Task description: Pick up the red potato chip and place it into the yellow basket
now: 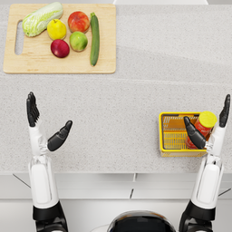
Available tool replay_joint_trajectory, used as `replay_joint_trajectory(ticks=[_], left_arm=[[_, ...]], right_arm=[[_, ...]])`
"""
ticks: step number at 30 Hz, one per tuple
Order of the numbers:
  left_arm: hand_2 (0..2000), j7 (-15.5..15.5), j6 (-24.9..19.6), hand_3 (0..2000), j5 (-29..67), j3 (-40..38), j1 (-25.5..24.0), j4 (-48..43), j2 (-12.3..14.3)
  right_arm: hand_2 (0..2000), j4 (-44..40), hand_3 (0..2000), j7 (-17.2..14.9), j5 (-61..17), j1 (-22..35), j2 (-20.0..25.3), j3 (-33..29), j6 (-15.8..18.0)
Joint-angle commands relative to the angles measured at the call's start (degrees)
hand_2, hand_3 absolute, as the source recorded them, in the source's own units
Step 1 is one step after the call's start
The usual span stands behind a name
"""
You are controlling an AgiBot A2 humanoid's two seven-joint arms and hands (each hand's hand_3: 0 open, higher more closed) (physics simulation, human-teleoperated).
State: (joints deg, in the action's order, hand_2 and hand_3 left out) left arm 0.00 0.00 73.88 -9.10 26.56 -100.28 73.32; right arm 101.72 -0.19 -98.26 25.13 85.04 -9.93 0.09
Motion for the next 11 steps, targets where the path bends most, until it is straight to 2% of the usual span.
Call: replay_joint_trajectory(ticks=[1, 11], left_arm=[[0, 0.0, 0.0, 0, 0.0, -1.0, -0.4, 0.5, 0.1], [0, 0.0, 0.0, 0, 0.0, -3.4, -1.4, 1.7, 0.5]], right_arm=[[0, 0.0, 0, 0.1, 0.0, -0.2, 0.0, 0.0, 0.0], [0, -0.2, 0, 0.2, 0.0, -0.7, 0.1, 0.0, -0.1]])
